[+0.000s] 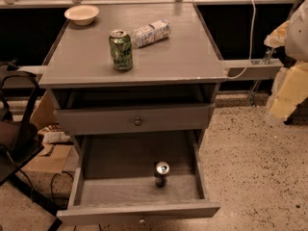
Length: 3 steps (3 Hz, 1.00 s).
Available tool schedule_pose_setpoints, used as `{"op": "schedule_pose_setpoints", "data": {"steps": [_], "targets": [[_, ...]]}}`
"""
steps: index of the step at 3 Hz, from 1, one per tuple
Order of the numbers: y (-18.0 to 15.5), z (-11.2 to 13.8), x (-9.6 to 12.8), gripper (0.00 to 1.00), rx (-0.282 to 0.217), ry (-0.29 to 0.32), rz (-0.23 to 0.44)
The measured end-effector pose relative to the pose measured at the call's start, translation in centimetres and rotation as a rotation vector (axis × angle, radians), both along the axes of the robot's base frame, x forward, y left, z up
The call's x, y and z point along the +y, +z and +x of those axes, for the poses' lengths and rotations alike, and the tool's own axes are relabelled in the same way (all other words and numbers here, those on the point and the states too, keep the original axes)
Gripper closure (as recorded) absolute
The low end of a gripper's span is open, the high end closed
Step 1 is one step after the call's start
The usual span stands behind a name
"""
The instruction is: Pick redbull can from middle drawer and place on counter
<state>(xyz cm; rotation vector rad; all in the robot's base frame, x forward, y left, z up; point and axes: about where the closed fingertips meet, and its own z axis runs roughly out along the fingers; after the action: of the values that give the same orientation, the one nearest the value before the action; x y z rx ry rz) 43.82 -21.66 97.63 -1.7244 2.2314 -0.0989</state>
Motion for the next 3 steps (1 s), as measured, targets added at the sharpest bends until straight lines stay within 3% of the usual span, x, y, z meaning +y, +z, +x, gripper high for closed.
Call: {"op": "schedule_pose_setpoints", "data": {"steps": [1, 2, 3], "targets": [[0.0, 0.0, 0.0, 0.0, 0.0, 0.0, 0.0], [-2.7, 1.1, 1.0, 0.0, -0.012, 0.001, 0.096], [-9.8, 0.6, 2.6, 0.0, 0.019, 0.014, 0.283]]}}
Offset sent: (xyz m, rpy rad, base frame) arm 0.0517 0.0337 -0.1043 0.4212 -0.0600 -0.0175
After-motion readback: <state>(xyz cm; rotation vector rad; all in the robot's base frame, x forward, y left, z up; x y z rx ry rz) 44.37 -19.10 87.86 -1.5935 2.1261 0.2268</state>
